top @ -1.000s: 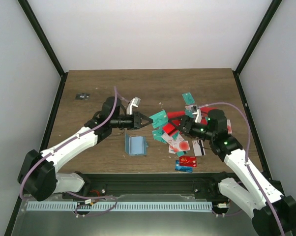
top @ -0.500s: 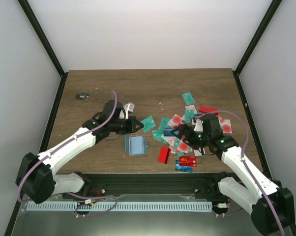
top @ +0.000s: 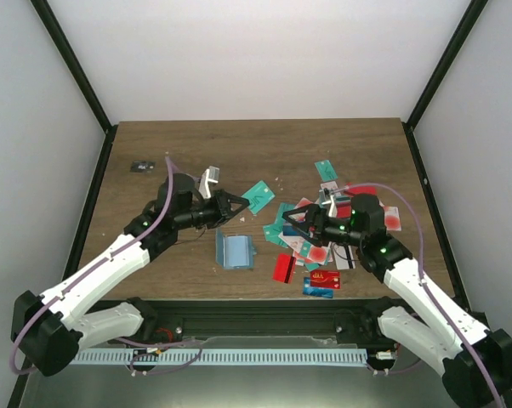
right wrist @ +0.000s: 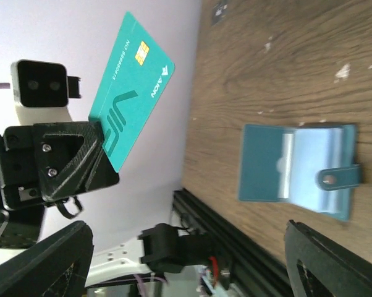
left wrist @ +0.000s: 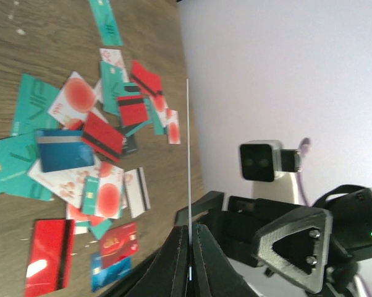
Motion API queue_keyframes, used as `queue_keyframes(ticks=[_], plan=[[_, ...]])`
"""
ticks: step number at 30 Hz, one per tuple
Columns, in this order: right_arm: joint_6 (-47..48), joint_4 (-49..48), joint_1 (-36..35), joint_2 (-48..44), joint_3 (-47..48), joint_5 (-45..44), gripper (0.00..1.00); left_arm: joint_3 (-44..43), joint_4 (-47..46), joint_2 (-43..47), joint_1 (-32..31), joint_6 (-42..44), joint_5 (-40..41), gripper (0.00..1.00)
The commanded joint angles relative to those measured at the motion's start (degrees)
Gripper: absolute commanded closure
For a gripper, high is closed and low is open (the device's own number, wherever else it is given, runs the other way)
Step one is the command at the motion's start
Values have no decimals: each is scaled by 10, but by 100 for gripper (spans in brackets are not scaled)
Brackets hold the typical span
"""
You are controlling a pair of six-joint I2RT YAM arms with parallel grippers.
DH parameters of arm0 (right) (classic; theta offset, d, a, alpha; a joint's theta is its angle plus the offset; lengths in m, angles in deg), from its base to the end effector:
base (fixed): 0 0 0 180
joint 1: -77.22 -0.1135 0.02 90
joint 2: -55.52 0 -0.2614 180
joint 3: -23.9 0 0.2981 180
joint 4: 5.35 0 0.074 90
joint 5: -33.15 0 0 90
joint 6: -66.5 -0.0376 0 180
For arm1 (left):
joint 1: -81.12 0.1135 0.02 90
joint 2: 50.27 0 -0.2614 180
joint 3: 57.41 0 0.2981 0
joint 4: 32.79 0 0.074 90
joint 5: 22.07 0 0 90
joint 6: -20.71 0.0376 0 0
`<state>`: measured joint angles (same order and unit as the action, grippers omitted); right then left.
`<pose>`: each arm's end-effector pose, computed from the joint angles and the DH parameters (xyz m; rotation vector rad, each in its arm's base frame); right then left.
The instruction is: Put the credit cards into the card holder
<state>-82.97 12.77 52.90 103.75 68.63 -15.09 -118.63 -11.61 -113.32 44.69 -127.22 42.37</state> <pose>0.2068 0.1210 0.2527 0.1190 2.2359 1.5987 0.2308 -0.1905 0.2948 -0.0874 2.2603 -1.4306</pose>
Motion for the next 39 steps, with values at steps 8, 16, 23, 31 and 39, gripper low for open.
queue_keyframes(ticks=[8,16,23,31,39], plan=[[-138,-206,-64,69,41,-50,26,31,-124,39,-32,-130,26,96],[-155,-252,-65,134,95,-42,50,41,-162,36,-55,-149,42,96],[-150,-248,-65,155,120,-31,98,42,-163,34,-63,-148,55,96],[-63,-201,-41,156,148,53,99,-4,-42,52,-62,-52,50,52],[85,-121,-21,134,171,203,99,-74,112,93,-37,114,-24,45]])
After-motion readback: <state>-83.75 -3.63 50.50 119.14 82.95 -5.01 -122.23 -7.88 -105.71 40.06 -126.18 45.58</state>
